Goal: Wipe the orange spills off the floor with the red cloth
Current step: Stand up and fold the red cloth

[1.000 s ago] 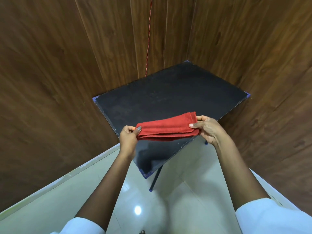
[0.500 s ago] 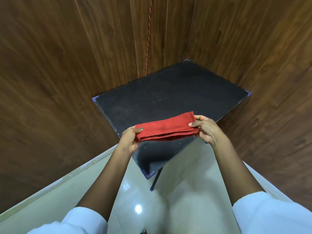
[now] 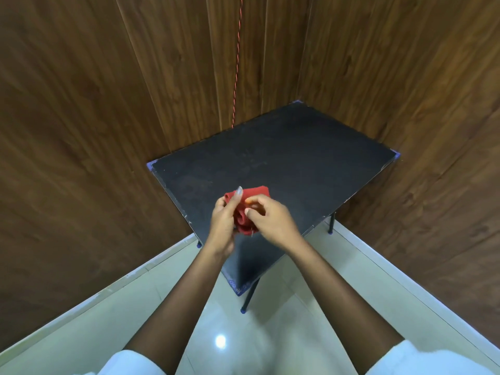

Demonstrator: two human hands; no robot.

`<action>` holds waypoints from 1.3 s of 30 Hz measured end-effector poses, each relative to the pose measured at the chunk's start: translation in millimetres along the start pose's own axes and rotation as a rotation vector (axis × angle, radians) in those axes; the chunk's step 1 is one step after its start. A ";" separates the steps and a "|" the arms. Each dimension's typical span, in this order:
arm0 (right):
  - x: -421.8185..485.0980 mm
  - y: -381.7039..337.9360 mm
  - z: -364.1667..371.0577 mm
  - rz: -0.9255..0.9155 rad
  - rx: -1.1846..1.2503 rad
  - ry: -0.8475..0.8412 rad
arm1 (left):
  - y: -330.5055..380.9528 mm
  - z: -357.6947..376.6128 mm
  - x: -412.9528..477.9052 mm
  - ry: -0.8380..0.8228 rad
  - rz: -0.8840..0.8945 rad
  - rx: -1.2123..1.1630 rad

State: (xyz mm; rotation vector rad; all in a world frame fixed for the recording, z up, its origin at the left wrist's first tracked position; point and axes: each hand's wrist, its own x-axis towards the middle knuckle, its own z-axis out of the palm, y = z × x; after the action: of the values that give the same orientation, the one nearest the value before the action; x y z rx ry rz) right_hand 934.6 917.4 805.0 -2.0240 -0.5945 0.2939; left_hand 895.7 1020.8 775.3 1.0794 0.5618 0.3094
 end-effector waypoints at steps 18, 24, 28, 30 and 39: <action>44.0 94.5 12.5 0.651 0.407 -0.236 | -52.2 -39.8 19.3 0.191 -0.276 0.077; 68.0 136.2 49.3 0.640 0.084 -0.183 | -97.3 -52.6 43.6 0.409 -0.362 0.253; 65.2 153.5 63.8 0.580 -0.192 -0.223 | -112.2 -52.9 43.3 0.420 -0.284 0.590; 56.2 149.7 61.5 0.393 -0.328 -0.164 | -112.1 -51.0 36.7 0.419 -0.180 0.860; 47.9 166.6 56.5 -0.113 -0.627 -0.410 | -135.1 -66.4 14.8 0.060 0.346 1.739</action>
State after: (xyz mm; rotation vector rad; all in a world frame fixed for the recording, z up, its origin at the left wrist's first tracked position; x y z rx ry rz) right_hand 998.8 916.1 634.4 -2.5315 -1.1661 0.5077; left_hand 865.6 1016.8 627.1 2.8694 0.6537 0.0806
